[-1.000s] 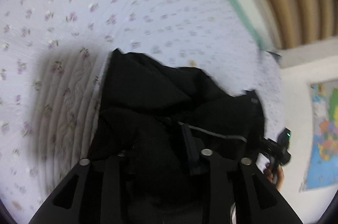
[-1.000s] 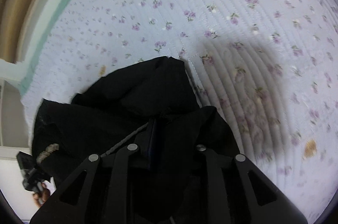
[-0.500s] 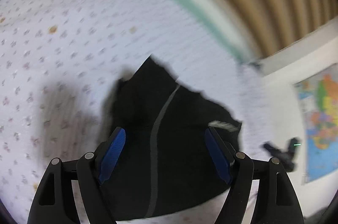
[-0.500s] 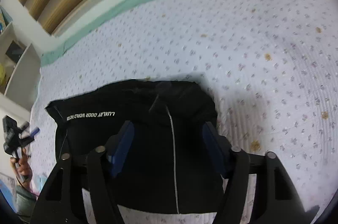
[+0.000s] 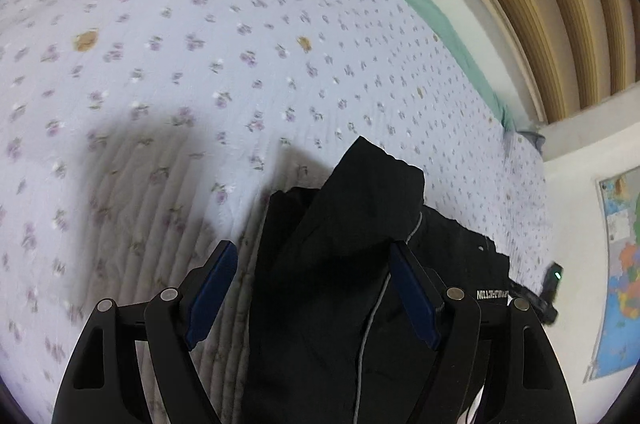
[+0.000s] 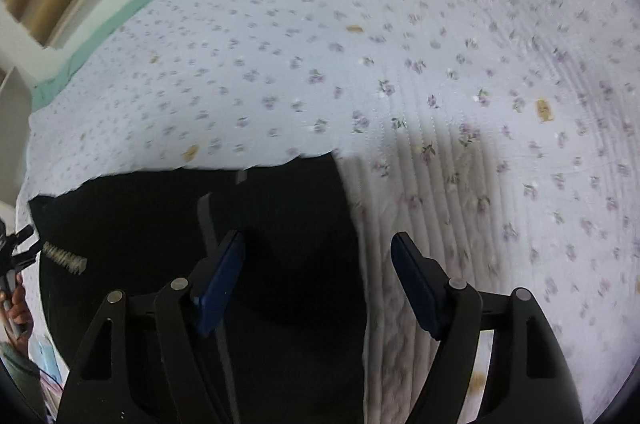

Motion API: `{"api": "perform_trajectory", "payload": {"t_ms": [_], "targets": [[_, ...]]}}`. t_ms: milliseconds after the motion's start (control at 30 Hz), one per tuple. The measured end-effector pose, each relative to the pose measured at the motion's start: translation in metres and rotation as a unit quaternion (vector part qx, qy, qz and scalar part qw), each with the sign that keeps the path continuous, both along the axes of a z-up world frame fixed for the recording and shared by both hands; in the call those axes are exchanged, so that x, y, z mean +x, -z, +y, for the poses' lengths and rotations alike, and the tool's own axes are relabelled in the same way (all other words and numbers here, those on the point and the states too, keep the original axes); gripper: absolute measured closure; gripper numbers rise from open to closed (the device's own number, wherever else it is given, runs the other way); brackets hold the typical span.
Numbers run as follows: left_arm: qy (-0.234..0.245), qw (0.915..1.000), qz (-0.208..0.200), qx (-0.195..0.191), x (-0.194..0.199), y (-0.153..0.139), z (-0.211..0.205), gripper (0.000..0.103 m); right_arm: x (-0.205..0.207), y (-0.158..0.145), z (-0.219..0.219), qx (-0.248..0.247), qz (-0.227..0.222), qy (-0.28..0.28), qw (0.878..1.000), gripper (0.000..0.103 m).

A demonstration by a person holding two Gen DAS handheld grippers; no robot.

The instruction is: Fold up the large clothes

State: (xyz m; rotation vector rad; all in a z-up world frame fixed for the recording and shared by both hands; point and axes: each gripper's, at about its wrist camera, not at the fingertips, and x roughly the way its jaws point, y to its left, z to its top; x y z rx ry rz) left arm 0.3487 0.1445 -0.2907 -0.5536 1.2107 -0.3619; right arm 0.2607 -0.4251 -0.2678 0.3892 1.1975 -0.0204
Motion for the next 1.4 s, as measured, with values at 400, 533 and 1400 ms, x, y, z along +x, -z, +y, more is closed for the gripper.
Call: {"api": "perform_trajectory", "payload": {"t_ms": [400,533,1400], "targets": [[0.004,0.9965,-0.080,-0.023,-0.002,-0.044,-0.019,0.089,-0.014,-0.057,0.052,-0.129,-0.074,-0.037,0.988,0.088],[-0.008,0.9916,-0.124,-0.036,0.013,-0.079,-0.016,0.090,0.008,-0.090,0.057,-0.157,-0.107,-0.027,0.981,0.089],[0.032,0.9922,-0.080,0.090,-0.020,-0.093,-0.035,0.051,-0.027,-0.102,0.060,-0.046,-0.072,0.010,0.996,0.037]]}}
